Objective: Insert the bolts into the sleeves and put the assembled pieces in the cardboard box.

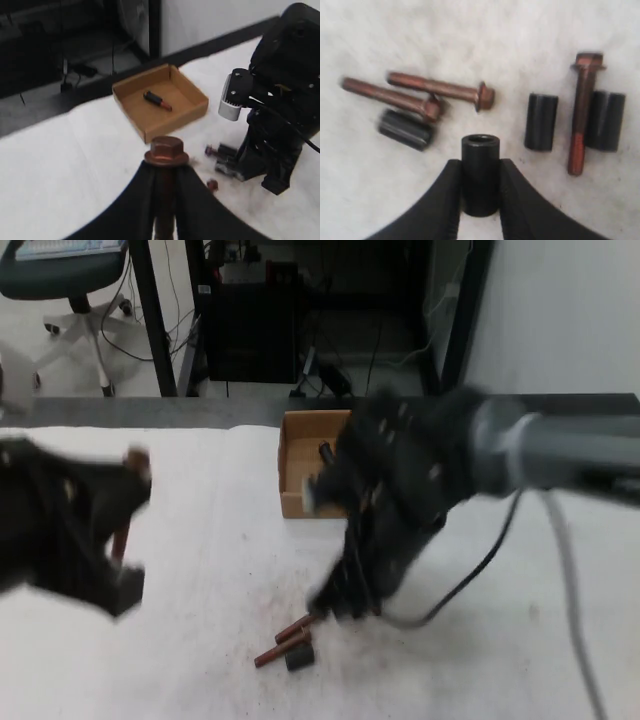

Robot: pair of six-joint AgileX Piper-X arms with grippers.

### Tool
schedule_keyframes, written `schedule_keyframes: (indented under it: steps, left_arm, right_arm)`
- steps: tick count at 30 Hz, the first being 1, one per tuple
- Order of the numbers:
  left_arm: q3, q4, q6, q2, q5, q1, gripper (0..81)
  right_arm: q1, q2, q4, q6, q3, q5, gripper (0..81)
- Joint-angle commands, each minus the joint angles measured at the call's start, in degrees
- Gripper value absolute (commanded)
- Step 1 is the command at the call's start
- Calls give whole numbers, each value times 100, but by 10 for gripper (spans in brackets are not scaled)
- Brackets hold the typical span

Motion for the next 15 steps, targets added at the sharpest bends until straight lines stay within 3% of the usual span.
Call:
schedule_keyframes:
  steps: [1,5,10,15]
  left_arm:
    - [-14,-1042,-154,-45,301,8,2]
    - [-14,-2454,-539,218,1698,8,2]
    - [-14,-4291,-2165,992,3483,8,2]
    - [-14,-6009,-3258,1758,3758,8,2]
  right_arm:
    - [-163,-783,-862,408,104,-408,8]
    - [-403,-1719,-2046,1139,772,-1233,8]
    - [-363,-2976,-4303,1543,2177,-2820,8]
    - [-98,-3782,-5379,1543,3356,-2917,8]
